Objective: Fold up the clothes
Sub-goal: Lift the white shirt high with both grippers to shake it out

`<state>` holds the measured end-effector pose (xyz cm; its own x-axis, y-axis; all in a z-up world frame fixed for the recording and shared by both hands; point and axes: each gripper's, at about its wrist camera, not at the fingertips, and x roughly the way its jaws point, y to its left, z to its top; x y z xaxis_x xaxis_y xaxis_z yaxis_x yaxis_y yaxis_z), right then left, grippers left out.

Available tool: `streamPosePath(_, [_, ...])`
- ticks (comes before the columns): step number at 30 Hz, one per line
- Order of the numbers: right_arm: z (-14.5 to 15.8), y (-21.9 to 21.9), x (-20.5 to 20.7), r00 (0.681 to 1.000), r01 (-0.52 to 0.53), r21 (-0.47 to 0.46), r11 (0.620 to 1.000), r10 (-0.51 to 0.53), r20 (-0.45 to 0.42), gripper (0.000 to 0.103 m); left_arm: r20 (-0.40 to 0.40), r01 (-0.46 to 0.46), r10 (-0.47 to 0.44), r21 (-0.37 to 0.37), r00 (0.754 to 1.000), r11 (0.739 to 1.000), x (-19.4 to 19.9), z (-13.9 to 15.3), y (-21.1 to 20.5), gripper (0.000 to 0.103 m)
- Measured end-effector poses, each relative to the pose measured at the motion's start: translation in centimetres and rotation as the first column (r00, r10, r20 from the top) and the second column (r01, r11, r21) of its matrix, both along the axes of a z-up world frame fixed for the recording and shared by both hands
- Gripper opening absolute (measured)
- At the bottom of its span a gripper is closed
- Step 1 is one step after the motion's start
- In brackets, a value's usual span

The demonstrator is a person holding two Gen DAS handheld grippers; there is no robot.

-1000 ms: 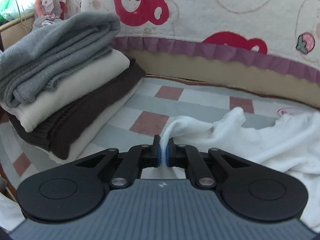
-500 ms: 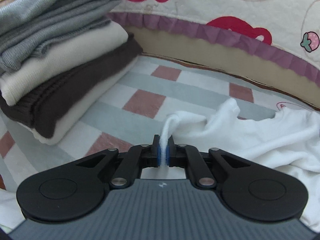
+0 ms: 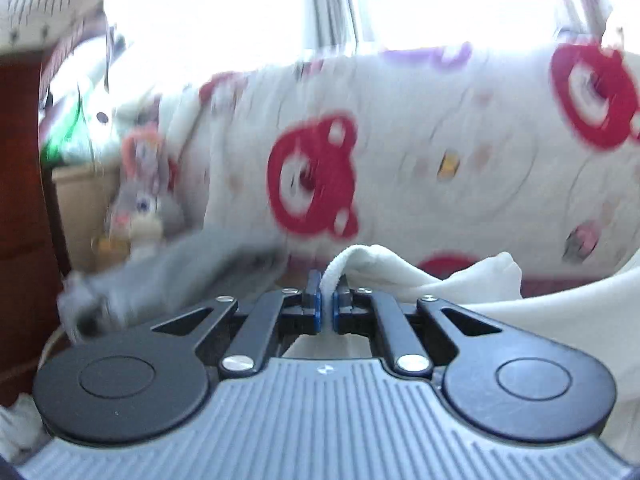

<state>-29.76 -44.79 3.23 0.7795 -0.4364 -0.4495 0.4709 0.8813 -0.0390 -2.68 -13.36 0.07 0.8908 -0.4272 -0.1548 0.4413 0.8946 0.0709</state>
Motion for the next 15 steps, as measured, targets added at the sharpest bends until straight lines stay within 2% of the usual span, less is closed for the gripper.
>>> streamPosePath(4, [3.9,1.4,-2.9,0.997,-0.002,-0.069,0.998,0.007,0.073,0.012,0.062,0.019,-0.015,-0.071,0.998,0.997,-2.3,4.8,1.2,0.005])
streamPosePath(8, [8.1,3.3,-6.0,0.987,-0.059,-0.111,0.992,0.075,0.144,0.012,0.145,0.027,-0.008,-0.128,0.989,0.991,-4.1,10.3,2.7,0.005])
streamPosePath(12, [12.1,6.3,-9.7,0.969,-0.088,-0.186,0.979,0.127,0.212,0.012,0.314,0.047,-0.002,-0.136,0.949,0.990,-8.5,15.7,5.0,0.005])
streamPosePath(15, [14.6,9.1,-12.9,0.948,-0.090,-0.256,0.962,0.161,0.273,0.012,0.394,0.076,-0.016,-0.136,0.919,0.988,-12.5,18.6,7.8,0.005])
